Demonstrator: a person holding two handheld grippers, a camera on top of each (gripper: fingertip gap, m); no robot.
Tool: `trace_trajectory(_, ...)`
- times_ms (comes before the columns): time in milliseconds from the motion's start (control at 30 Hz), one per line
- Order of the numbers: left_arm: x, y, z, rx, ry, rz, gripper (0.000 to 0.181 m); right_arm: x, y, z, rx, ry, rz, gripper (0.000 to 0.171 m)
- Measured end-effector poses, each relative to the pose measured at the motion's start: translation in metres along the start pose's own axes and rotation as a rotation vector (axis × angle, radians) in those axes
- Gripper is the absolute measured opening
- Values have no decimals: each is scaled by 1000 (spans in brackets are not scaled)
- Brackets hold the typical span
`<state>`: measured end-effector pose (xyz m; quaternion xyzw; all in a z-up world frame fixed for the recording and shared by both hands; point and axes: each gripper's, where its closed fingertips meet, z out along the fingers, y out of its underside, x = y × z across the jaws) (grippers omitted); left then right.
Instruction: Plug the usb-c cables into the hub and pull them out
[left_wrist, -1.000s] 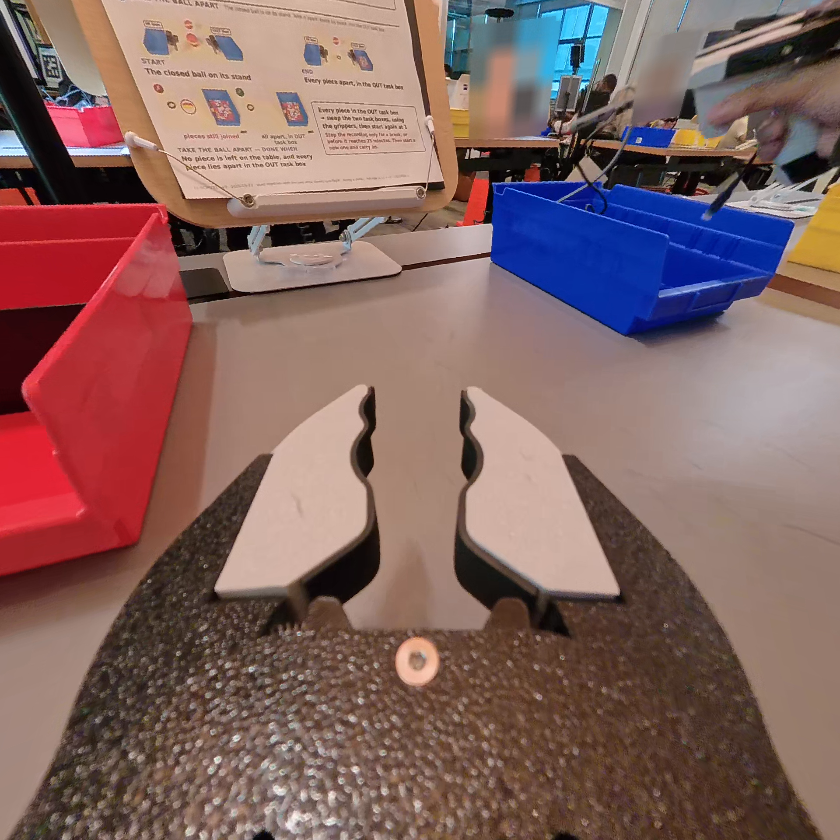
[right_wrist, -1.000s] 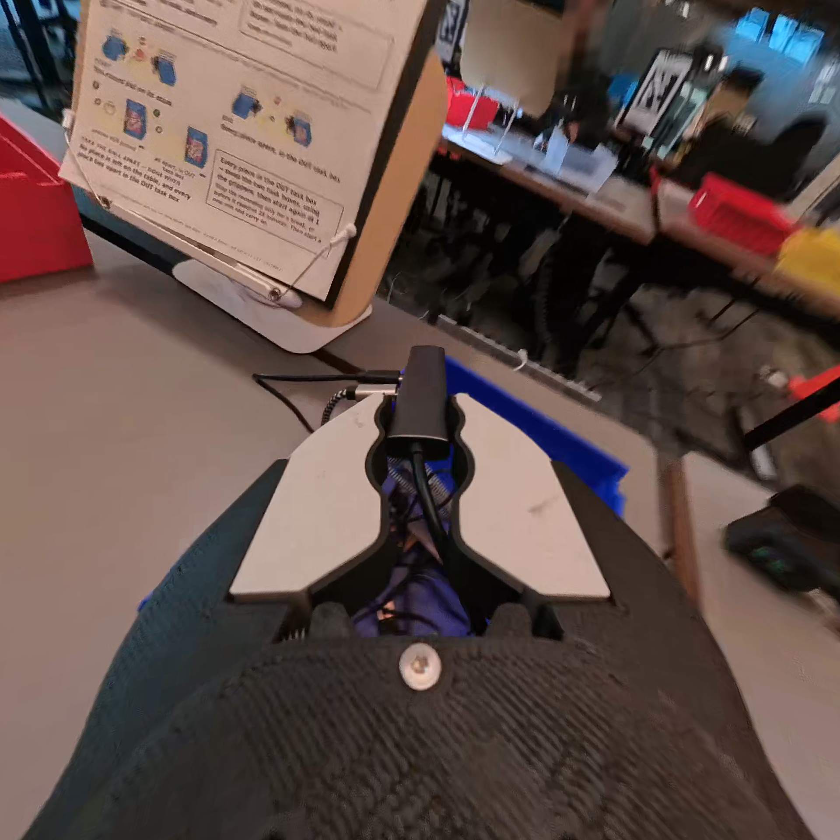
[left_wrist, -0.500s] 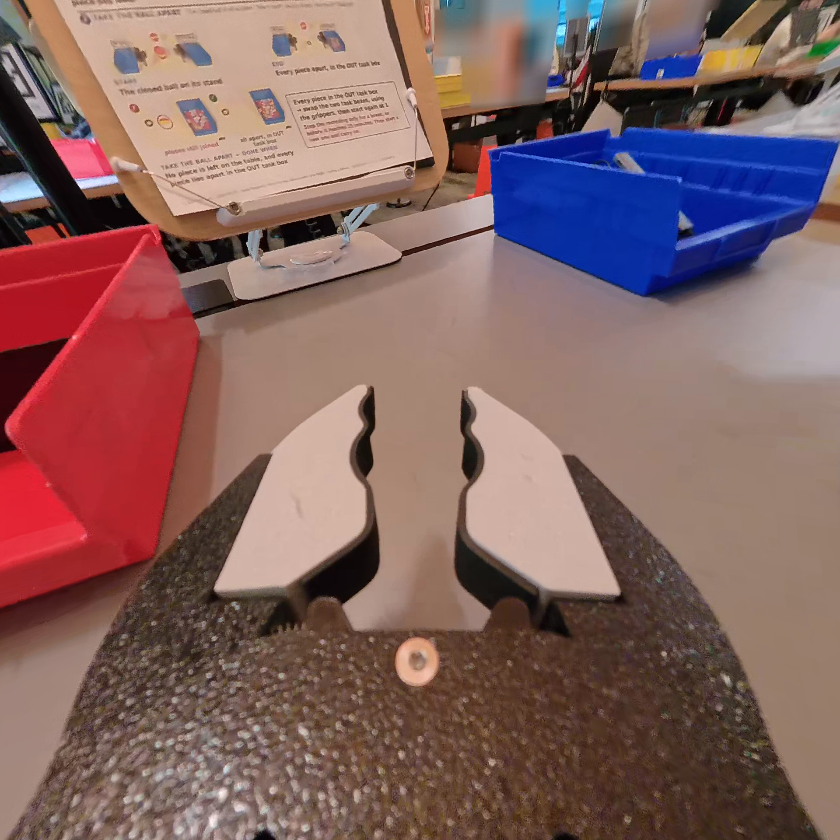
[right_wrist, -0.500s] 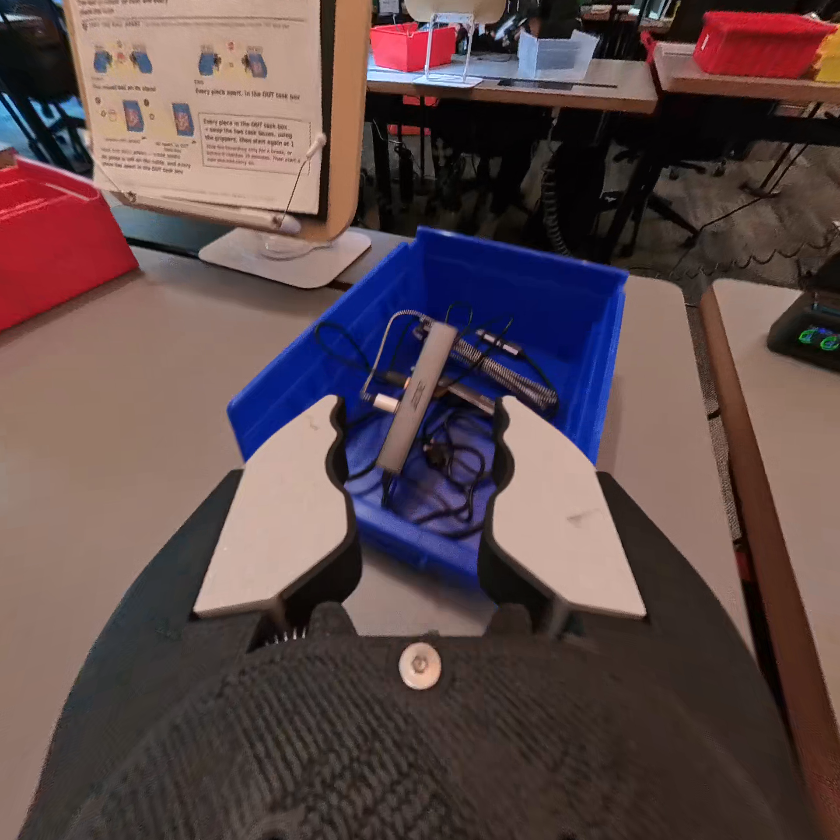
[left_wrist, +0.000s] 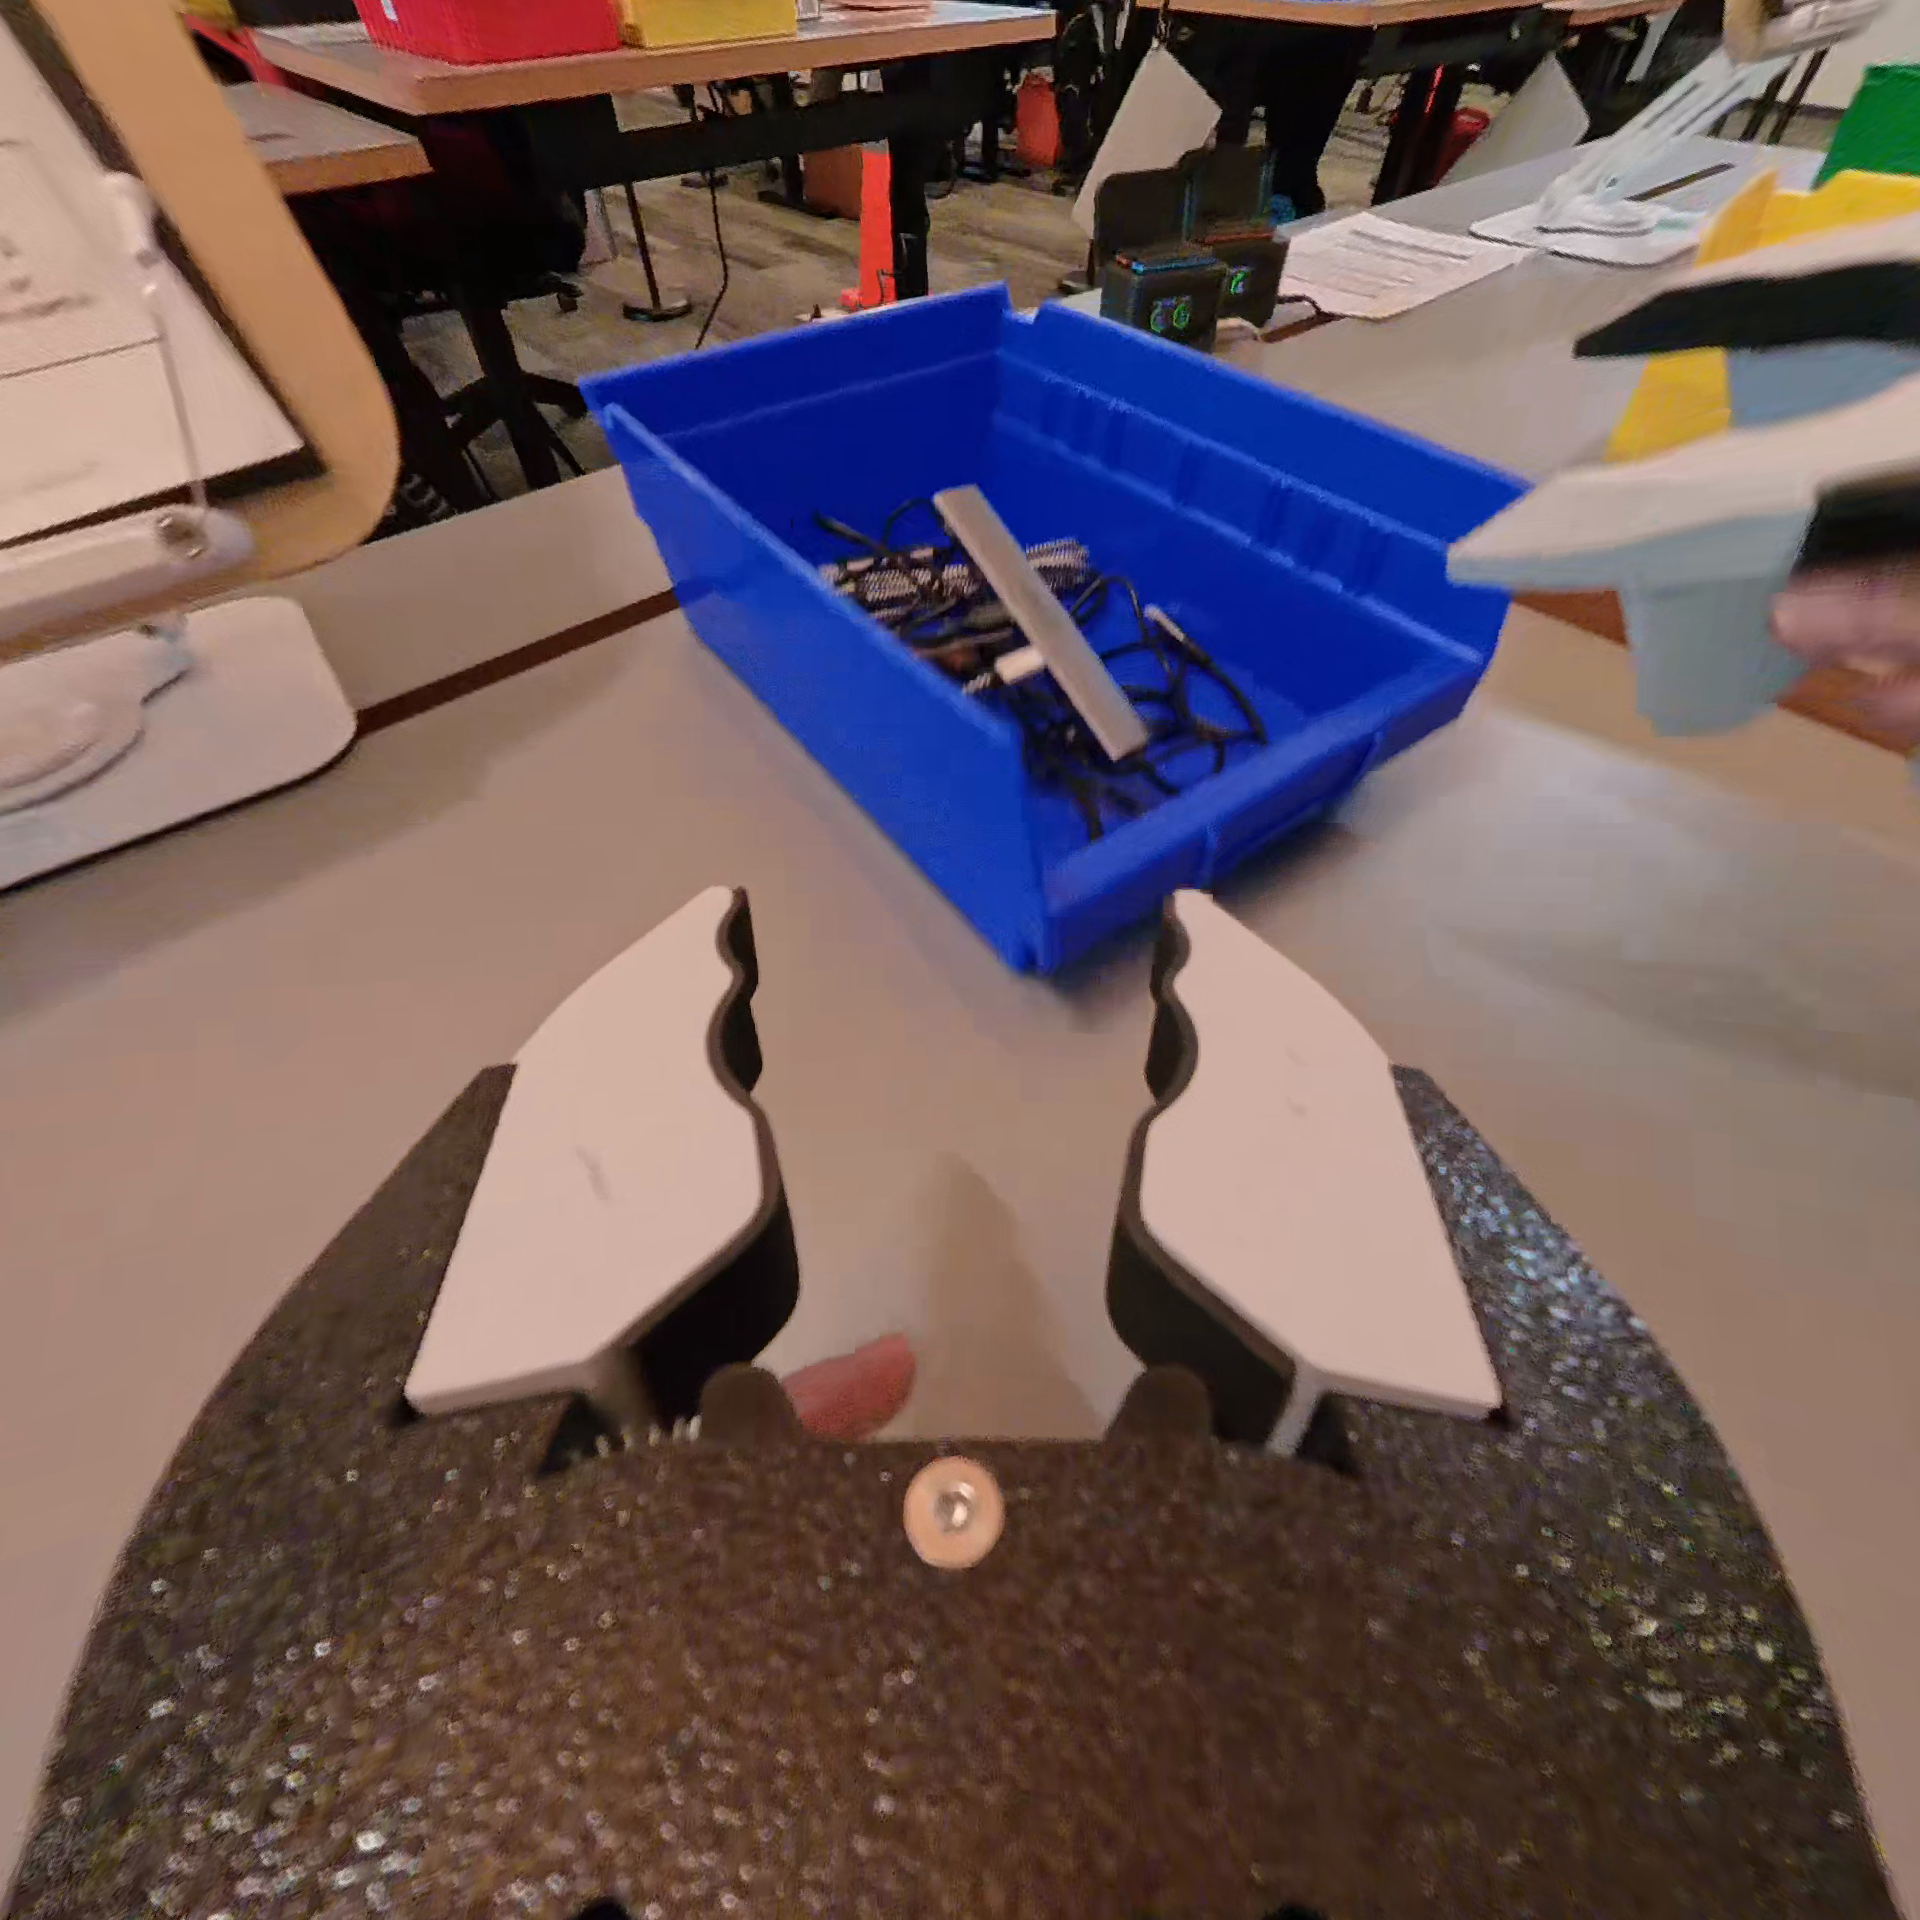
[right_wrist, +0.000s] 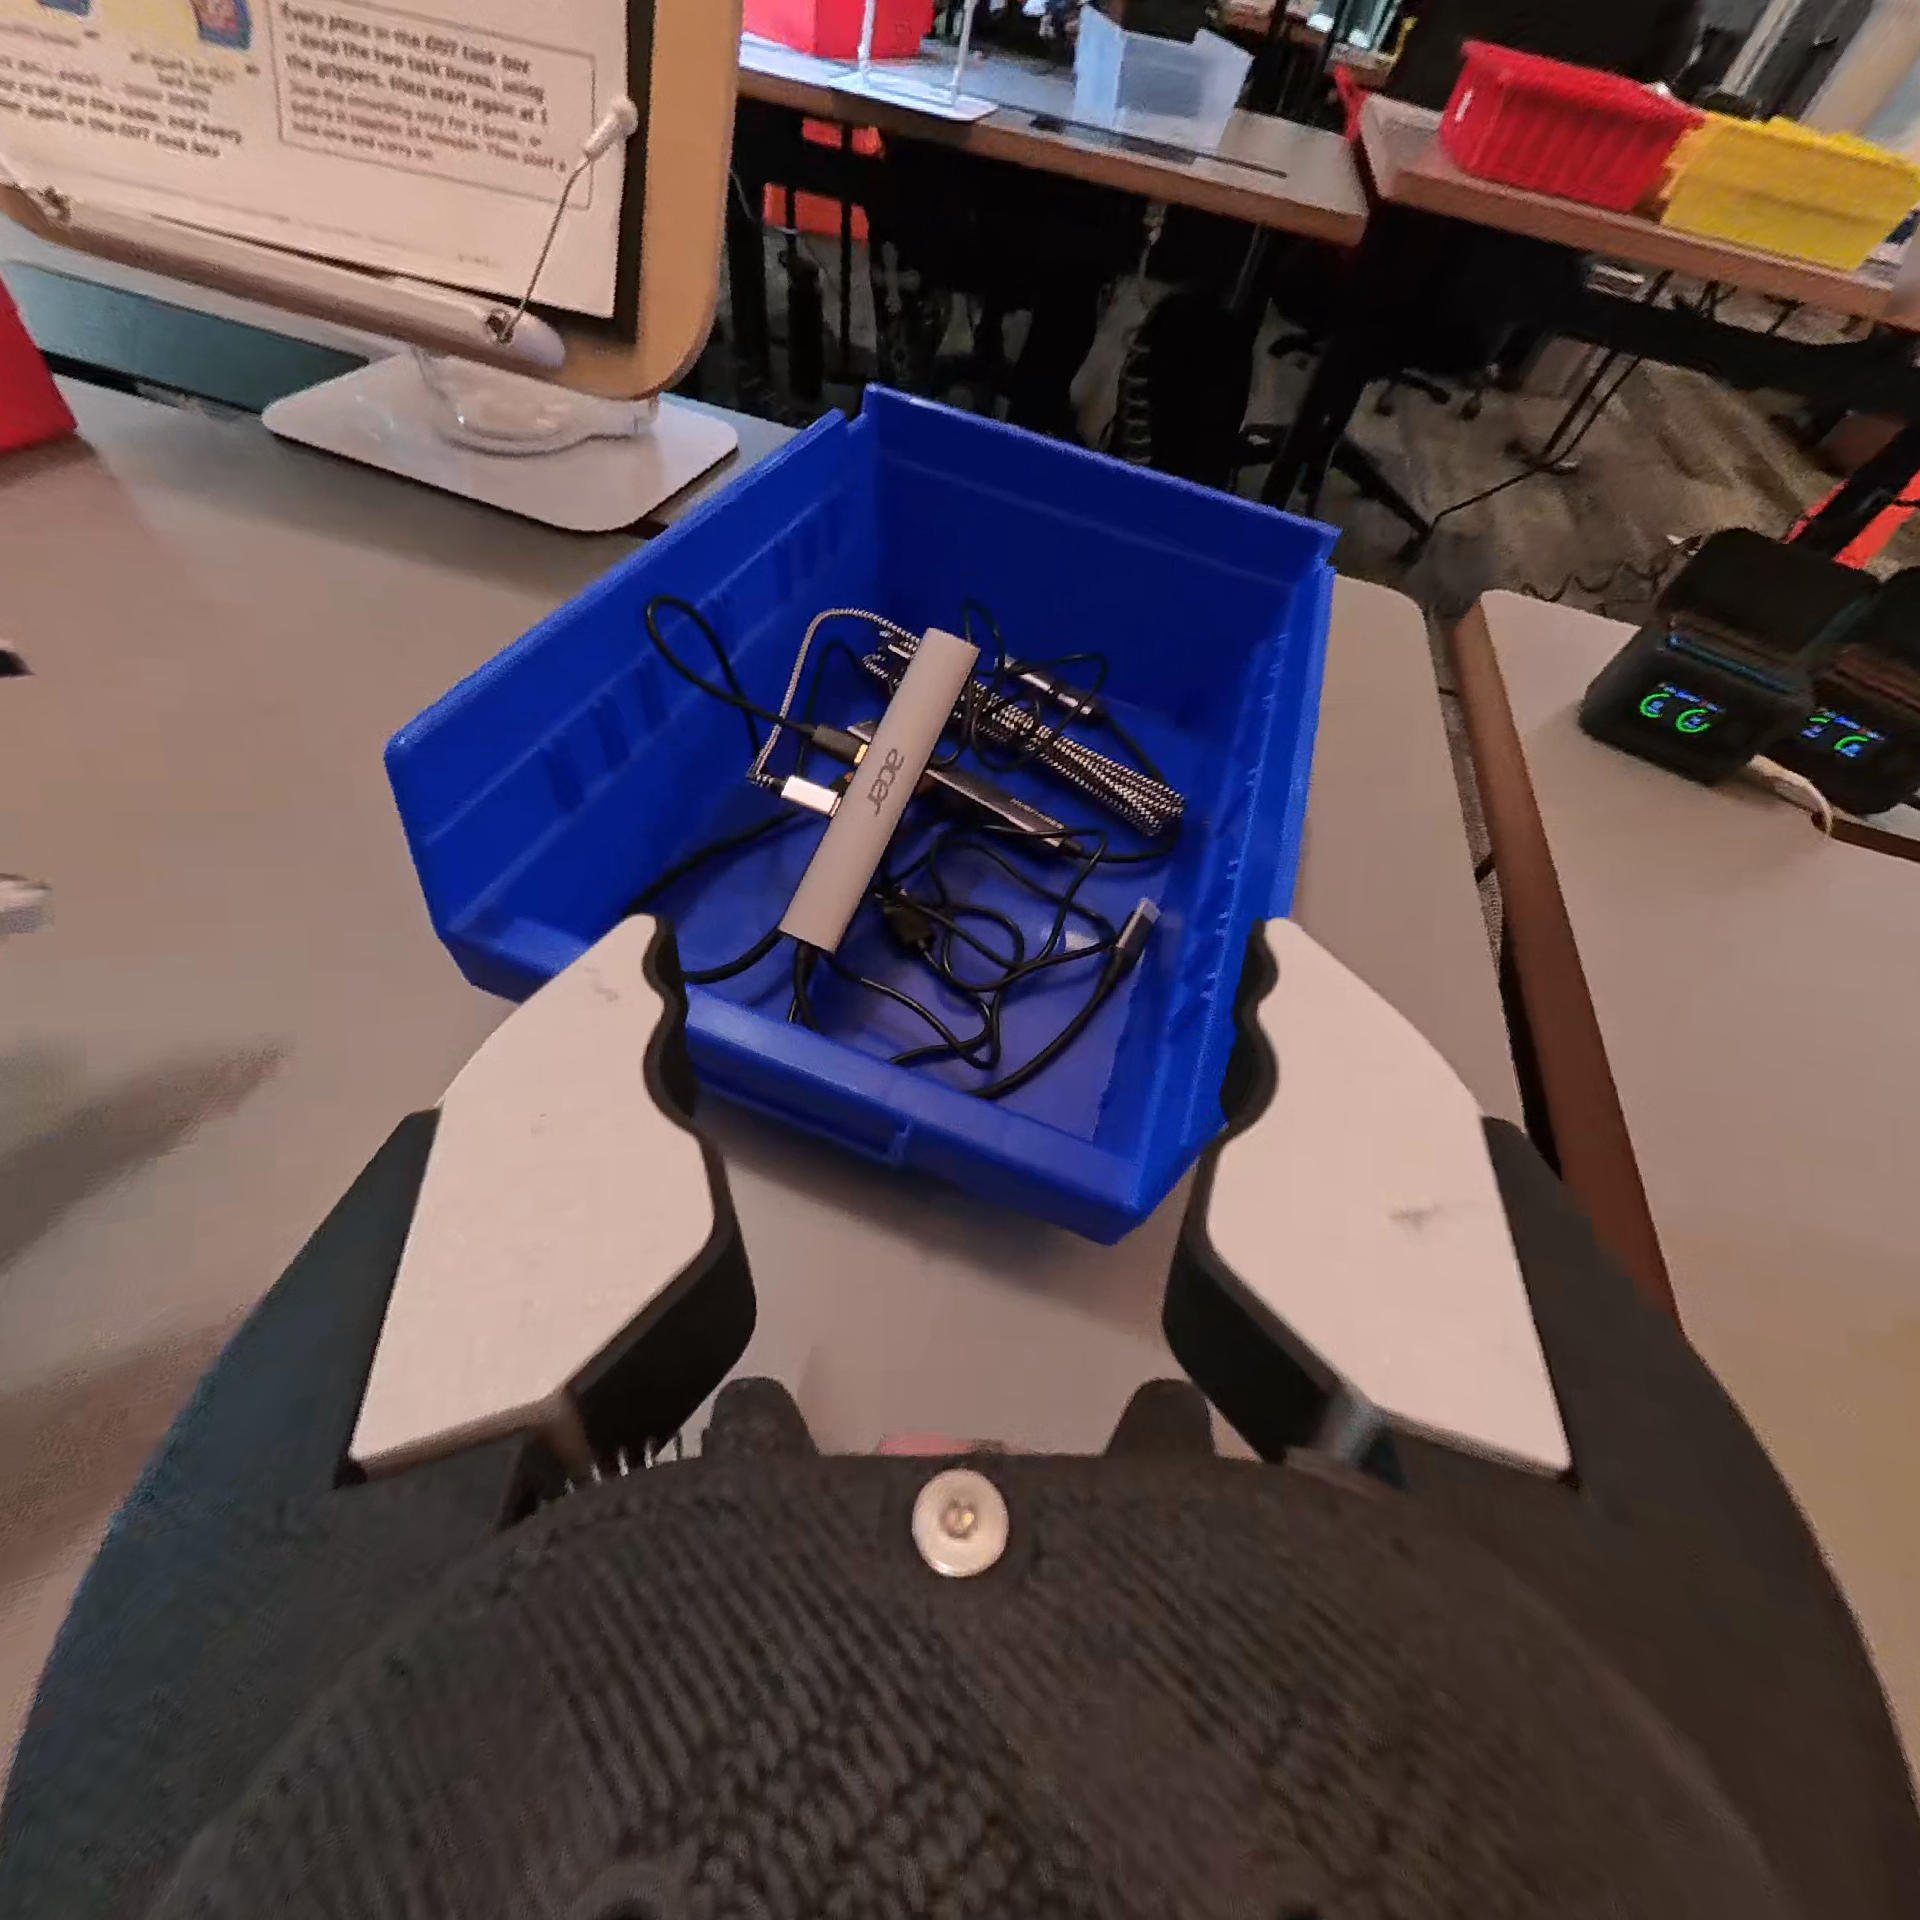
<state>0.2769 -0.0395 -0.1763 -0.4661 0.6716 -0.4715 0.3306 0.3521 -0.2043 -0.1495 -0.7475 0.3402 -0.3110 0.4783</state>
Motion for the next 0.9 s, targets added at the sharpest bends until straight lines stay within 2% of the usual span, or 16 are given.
trace_trajectory(100, 5, -15, 43, -42, -20, -60, 72, 2, -5, 0, 21, 39, 7, 101)
trace_trajectory(267, -15, -1, 95, -220, -112, -43, 68, 0, -12, 0, 23, 99, -56, 105)
trace_trajectory(300, -14, 1, 101, -235, -96, -34, 61, -2, -14, 0, 32, 97, -64, 104)
trace_trajectory(367, -14, 2, 105, -211, -72, 18, 26, -3, -21, 0, 70, 119, -51, 103)
trace_trajectory(467, -38, 5, 92, -174, -175, 147, 14, -9, -30, -4, 106, 110, -44, 103)
trace_trajectory(567, -59, 17, 59, -171, -175, 166, 9, -17, -38, -10, 118, 80, -62, 102)
trace_trajectory(633, -71, 30, 23, -173, -148, 188, 8, -24, -44, -15, 125, 57, -76, 102)
trace_trajectory(767, -98, 66, -79, -180, -94, 219, 8, -56, -60, -19, 165, -12, -107, 101)
trace_trajectory(900, -128, 109, -198, -226, -74, 162, 6, -137, -83, -24, 227, -225, -35, 101)
